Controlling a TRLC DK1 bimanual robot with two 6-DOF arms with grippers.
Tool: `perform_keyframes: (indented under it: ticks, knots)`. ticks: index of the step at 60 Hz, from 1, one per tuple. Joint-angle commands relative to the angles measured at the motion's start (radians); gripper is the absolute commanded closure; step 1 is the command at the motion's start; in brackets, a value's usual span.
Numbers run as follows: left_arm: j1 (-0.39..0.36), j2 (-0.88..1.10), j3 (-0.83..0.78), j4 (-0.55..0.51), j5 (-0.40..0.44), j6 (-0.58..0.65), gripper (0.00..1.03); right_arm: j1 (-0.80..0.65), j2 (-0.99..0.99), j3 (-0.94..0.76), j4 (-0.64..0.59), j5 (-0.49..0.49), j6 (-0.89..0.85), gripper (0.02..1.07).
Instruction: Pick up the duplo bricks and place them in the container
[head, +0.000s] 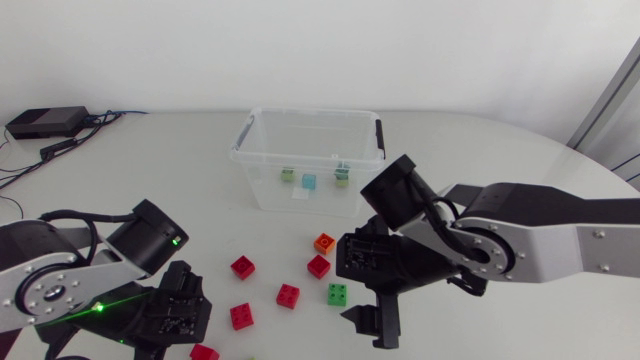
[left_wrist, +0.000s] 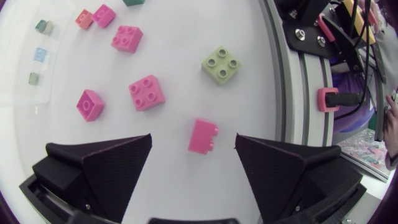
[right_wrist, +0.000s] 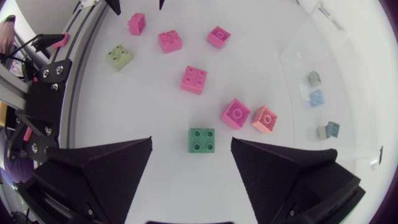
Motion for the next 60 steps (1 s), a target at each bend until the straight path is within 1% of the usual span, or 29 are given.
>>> perform_keyframes:
  ticks: [1, 3, 6, 9, 11, 12, 13, 14, 15, 16, 19, 20, 21, 28, 31, 36, 39, 47, 53, 55, 56, 60]
  knots:
    - [-0.027, 0.045, -0.015, 0.021, 0.001, 0.024, 0.07, -0.001, -0.008, -0.033, -0.007, -0.009, -0.021, 0.15]
    - [-0.037, 0.065, -0.023, 0.042, -0.005, 0.022, 0.08, 0.002, -0.008, -0.034, -0.006, -0.009, -0.021, 0.15]
    - [-0.050, 0.097, -0.035, 0.076, -0.017, 0.019, 0.12, 0.003, -0.008, -0.036, -0.001, -0.010, -0.021, 0.15]
    - [-0.065, 0.128, -0.047, 0.101, -0.025, 0.021, 0.19, 0.008, -0.008, -0.036, 0.002, -0.012, -0.021, 0.15]
    - [-0.068, 0.148, -0.054, 0.114, -0.025, 0.024, 0.28, 0.013, -0.009, -0.036, 0.002, -0.018, -0.021, 0.15]
    - [-0.068, 0.157, -0.055, 0.118, -0.025, 0.024, 0.32, 0.014, -0.011, -0.036, 0.003, -0.019, -0.023, 0.15]
    - [-0.068, 0.160, -0.055, 0.119, -0.025, 0.024, 0.33, 0.017, -0.012, -0.038, 0.003, -0.019, -0.026, 0.15]
    - [-0.070, 0.171, -0.055, 0.122, -0.027, 0.024, 0.39, 0.020, -0.012, -0.038, 0.003, -0.019, -0.027, 0.15]
    - [-0.070, 0.171, -0.055, 0.122, -0.027, 0.024, 0.39, 0.020, -0.012, -0.038, 0.003, -0.019, -0.027, 0.15]
    - [-0.070, 0.182, -0.055, 0.122, -0.027, 0.026, 0.47, 0.028, -0.014, -0.038, 0.006, -0.019, -0.029, 0.15]
    - [-0.068, 0.191, -0.061, 0.128, -0.030, 0.027, 0.60, 0.034, -0.017, -0.036, 0.009, -0.019, -0.033, 0.15]
    - [-0.068, 0.194, -0.066, 0.131, -0.031, 0.029, 0.70, 0.037, -0.017, -0.034, 0.011, -0.019, -0.035, 0.15]
    - [-0.068, 0.197, -0.069, 0.134, -0.033, 0.030, 0.73, 0.039, -0.012, -0.031, 0.013, -0.019, -0.035, 0.15]
    - [-0.056, 0.219, -0.066, 0.137, -0.042, 0.030, 0.74, 0.031, 0.044, -0.018, 0.026, -0.016, -0.026, 0.15]
    - [-0.043, 0.216, -0.057, 0.133, -0.042, 0.032, 0.75, 0.028, 0.087, -0.015, 0.054, -0.002, -0.021, 0.15]
    - [-0.027, 0.200, -0.032, 0.107, -0.042, 0.039, 0.76, 0.017, 0.127, -0.013, 0.085, 0.001, -0.021, 0.15]
    - [0.001, 0.173, -0.005, 0.078, -0.037, 0.059, 0.76, 0.000, 0.155, -0.010, 0.117, 0.005, -0.021, 0.15]
    - [0.039, 0.091, 0.063, 0.024, -0.030, 0.072, 0.76, -0.035, 0.187, 0.002, 0.146, 0.005, -0.020, 0.15]
    - [0.072, 0.061, 0.124, -0.025, -0.007, 0.081, 0.76, -0.050, 0.216, 0.008, 0.151, 0.005, -0.020, 0.16]
    - [0.098, 0.050, 0.164, -0.045, 0.009, 0.087, 0.76, -0.055, 0.229, 0.008, 0.157, 0.002, -0.020, 0.16]
    - [0.099, 0.050, 0.167, -0.047, 0.010, 0.087, 0.76, -0.056, 0.233, 0.008, 0.158, 0.001, -0.020, 0.16]
    - [0.145, 0.042, 0.233, -0.054, 0.050, 0.087, 0.76, -0.058, 0.261, 0.008, 0.172, -0.001, -0.020, 0.16]
